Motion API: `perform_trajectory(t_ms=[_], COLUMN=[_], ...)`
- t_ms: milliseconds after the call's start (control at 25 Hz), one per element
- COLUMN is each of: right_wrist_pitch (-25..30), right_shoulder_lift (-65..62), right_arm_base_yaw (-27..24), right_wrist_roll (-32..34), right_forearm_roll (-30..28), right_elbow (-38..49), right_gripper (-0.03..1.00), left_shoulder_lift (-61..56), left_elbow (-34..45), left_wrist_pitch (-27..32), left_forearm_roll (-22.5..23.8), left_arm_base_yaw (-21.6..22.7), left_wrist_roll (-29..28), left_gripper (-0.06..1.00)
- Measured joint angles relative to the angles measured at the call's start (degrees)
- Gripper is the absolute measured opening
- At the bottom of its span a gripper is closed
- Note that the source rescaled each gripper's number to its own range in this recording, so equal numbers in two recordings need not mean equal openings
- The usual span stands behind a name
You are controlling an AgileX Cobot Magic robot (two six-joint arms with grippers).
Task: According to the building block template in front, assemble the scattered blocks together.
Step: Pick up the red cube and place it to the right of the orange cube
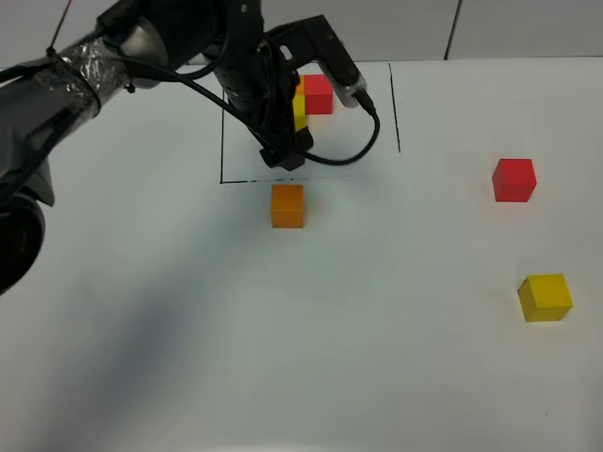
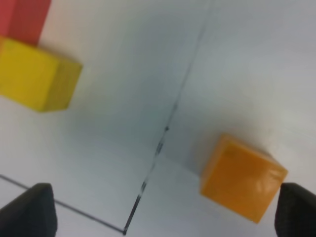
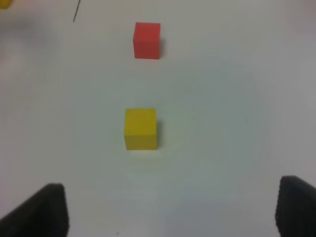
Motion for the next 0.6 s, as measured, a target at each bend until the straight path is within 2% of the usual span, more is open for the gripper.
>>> perform_trajectory(t_ms=[200,600], right_wrist_pitch=[0.00,0.00], right_shoulder_lift=[0.00,0.00], right_arm_base_yaw=[0.00,0.00], right_wrist_roll=[0.00,0.00], right_forearm_roll=[0.00,0.04], right_elbow=[0.00,0.00], right_gripper=[0.72,0.72], left_shoulder_lift=[-2.15,-9.22], left_elbow=[0.00,6.03], left_wrist_pitch=[0.32,0.88], left_forearm_roll=[0.63,0.76], left_arm_base_yaw=[5.32,13.22], left_wrist_roll=[-9.97,-17.15], left_gripper=[1.00,0.98])
